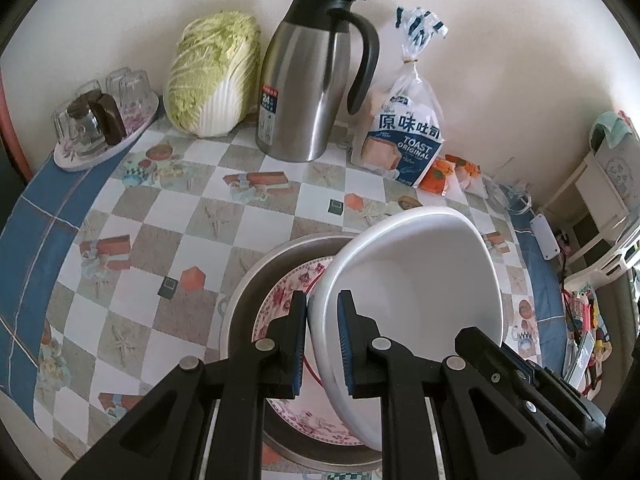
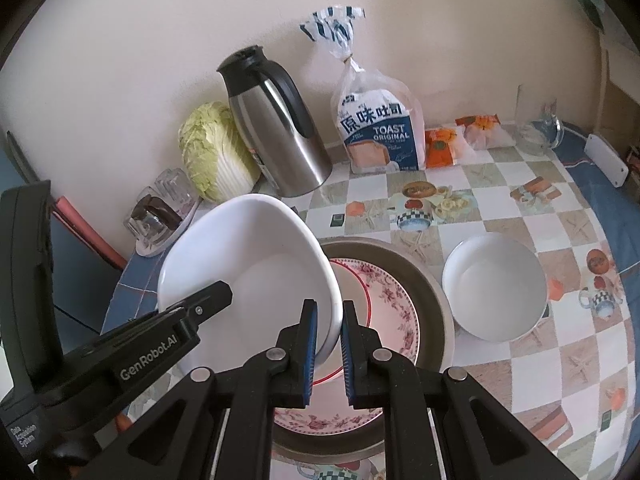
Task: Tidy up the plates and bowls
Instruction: 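Lift the white square bowl with both grippers and carry it over the steel basin, then lower the white square bowl onto the red-rimmed bowl with both grippers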
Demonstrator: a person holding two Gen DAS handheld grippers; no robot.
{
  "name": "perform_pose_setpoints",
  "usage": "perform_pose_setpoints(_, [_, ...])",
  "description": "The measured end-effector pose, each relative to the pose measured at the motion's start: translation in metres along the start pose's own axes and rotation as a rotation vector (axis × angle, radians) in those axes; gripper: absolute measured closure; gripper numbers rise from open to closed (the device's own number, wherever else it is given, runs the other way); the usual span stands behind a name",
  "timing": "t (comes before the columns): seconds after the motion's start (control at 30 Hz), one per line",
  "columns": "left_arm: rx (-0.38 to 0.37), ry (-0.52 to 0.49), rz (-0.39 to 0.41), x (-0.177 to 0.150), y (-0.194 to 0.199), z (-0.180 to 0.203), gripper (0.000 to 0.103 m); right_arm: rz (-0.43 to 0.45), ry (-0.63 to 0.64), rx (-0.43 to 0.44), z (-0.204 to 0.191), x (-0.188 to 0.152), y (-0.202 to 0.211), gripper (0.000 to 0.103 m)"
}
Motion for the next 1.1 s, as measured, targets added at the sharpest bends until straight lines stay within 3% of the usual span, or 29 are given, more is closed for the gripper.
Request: perform_pose_setpoints(1.1, [-0.004, -0.008, -0.067, -0.010, -0.023, 0.002, 0.087, -0.056, -0.042, -0.036, 0.019, -0.010, -0.026, 0.090])
Point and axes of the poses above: each gripper's, at about its wrist camera, not at the fingertips, and y roughly against the way its jaws point, z to its right, x to its top, the point moved 8 cm from there along -y, roughly the way its jaws point, and after that the axes turned 3 degrees about z, right-handed, at the moved point
